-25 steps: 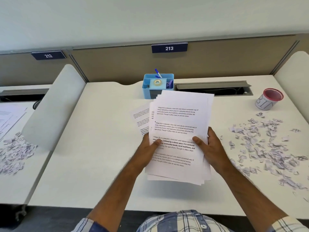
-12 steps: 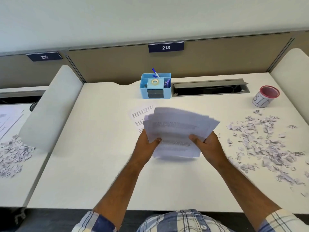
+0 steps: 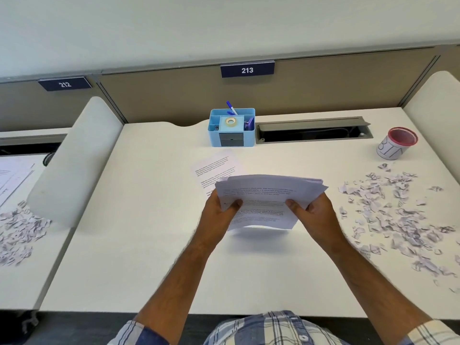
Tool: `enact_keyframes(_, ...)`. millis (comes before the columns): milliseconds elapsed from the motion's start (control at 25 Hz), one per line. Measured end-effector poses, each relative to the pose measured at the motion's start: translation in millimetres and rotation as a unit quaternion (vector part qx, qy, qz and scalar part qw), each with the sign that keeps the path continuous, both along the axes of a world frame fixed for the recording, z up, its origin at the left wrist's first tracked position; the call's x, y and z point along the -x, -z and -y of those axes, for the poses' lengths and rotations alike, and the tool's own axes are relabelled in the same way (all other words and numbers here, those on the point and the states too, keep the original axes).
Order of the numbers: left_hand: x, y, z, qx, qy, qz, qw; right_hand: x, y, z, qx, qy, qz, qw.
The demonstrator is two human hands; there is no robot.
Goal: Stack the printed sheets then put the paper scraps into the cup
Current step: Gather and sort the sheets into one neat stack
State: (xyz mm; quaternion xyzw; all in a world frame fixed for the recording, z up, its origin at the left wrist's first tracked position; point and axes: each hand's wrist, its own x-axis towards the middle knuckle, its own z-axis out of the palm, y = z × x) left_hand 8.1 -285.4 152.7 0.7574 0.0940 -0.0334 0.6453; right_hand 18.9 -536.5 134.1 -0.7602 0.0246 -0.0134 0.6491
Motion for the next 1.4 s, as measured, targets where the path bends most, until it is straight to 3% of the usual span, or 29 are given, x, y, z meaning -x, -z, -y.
enact_keyframes(320,-4,-5,7,0.002,0.001,-0.006,1.000,-3,-9,-9,0.029,-0.008,0.003,1.000)
enact_keyframes(560,-8,-11,2,-0.029,0.008,0.043,0.999,0,-23,-4,0.031,-0.018,0.037,0.999)
enact_keyframes(720,-4,-15,3,-0.046,0.012,0.139,0.989,-2,-17,-4,0.028,-0.025,0.026,0.999)
enact_keyframes(840,-4,-16,0,-0.144,0.038,0.256,0.955,-5,-15,-4,0.025,-0.024,0.021,0.999)
enact_keyframes(920,-5,-16,-2,-0.179,0.045,0.279,0.943,-7,-15,-4,0.022,-0.025,0.016,0.999)
enact_keyframes(1120,-4,-6,-9,-0.192,0.038,0.249,0.949,-10,-10,-2,0.015,-0.023,0.000,1.000)
enact_keyframes(1280,-2,-2,-5,-0.054,0.050,0.099,0.992,-11,-11,-5,0.014,-0.019,-0.009,1.000)
enact_keyframes(1400,-1,2,5,-0.038,0.059,0.066,0.995,-14,-13,-6,0.017,-0.015,-0.018,1.000)
